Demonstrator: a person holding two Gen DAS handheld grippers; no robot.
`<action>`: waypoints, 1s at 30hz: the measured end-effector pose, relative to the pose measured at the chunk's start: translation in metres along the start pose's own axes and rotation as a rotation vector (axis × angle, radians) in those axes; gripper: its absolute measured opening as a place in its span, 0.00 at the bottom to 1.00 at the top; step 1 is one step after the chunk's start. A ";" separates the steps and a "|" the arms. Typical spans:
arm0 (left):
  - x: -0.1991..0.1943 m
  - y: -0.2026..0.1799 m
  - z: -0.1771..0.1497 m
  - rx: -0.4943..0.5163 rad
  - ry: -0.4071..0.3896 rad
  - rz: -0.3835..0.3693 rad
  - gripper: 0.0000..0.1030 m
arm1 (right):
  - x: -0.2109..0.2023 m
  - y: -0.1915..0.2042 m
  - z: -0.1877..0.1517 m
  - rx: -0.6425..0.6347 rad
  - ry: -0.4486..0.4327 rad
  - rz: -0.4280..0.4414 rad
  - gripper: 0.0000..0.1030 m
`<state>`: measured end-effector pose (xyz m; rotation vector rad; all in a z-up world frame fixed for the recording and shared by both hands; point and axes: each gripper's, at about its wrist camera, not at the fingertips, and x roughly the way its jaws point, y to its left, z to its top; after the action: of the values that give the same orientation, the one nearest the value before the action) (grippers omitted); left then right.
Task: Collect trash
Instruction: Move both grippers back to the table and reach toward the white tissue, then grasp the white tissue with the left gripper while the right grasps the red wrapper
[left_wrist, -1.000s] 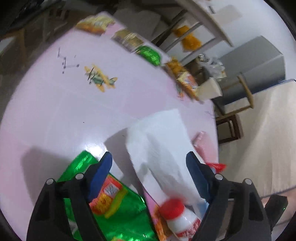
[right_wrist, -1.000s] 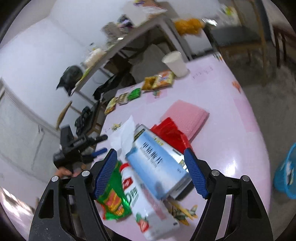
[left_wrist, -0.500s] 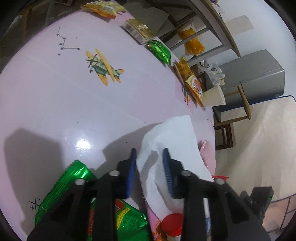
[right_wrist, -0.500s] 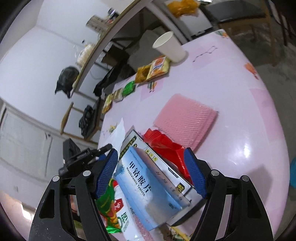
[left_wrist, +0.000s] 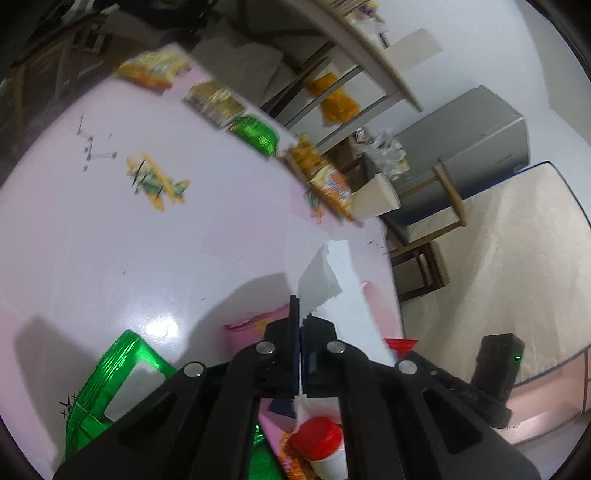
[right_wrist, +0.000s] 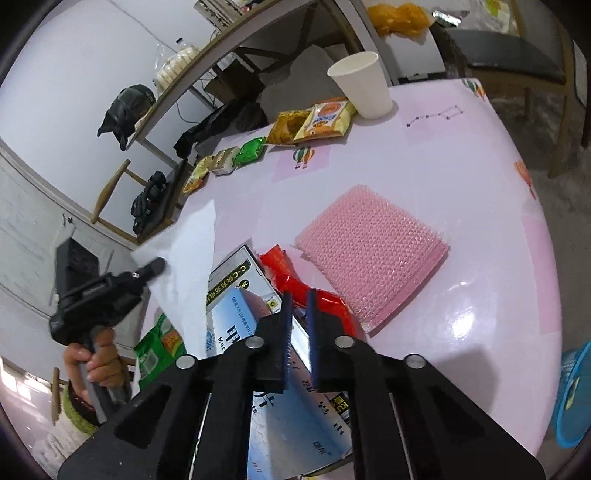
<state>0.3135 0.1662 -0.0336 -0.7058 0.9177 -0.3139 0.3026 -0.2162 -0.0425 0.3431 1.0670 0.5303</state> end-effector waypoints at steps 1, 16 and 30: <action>-0.003 -0.004 0.001 0.009 -0.012 -0.008 0.00 | -0.002 0.001 -0.001 -0.007 -0.008 -0.007 0.02; -0.033 -0.047 -0.002 0.124 -0.128 -0.091 0.00 | -0.024 0.005 0.004 -0.052 -0.091 -0.047 0.35; -0.027 -0.051 -0.005 0.154 -0.125 -0.057 0.00 | 0.025 -0.001 0.016 -0.079 0.042 -0.006 0.15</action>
<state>0.2959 0.1407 0.0153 -0.6031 0.7471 -0.3829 0.3266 -0.2034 -0.0540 0.2604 1.0840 0.5745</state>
